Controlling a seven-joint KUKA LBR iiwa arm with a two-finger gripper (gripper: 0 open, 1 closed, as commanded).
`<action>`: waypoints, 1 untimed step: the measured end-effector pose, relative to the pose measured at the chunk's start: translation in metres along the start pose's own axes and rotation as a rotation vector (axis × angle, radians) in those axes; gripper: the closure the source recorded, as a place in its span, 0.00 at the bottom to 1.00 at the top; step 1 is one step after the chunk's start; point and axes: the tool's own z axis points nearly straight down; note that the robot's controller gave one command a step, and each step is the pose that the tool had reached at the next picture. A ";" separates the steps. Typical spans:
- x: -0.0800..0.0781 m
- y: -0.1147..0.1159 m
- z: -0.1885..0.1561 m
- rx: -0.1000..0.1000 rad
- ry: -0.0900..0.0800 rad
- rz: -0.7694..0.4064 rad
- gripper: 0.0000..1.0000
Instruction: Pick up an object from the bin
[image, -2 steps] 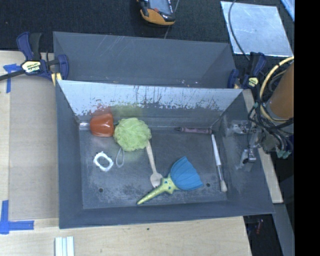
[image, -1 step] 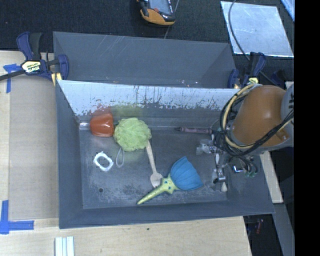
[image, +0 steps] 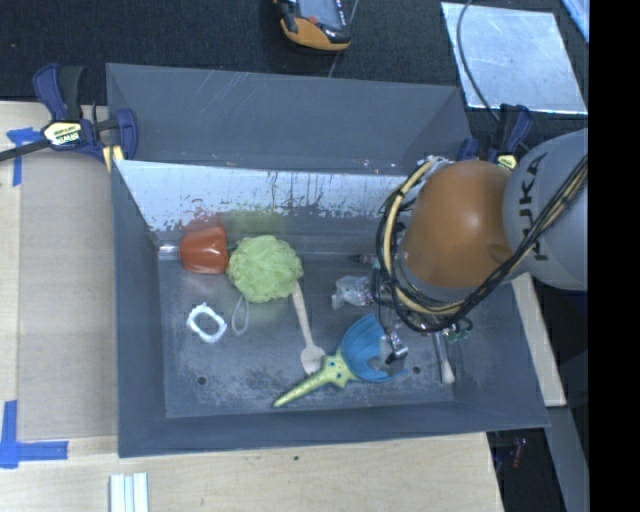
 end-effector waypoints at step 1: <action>0.020 0.051 0.009 -0.013 0.018 0.016 0.00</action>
Offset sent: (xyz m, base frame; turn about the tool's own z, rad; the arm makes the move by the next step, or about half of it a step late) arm -0.0311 0.0276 -0.0575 -0.0757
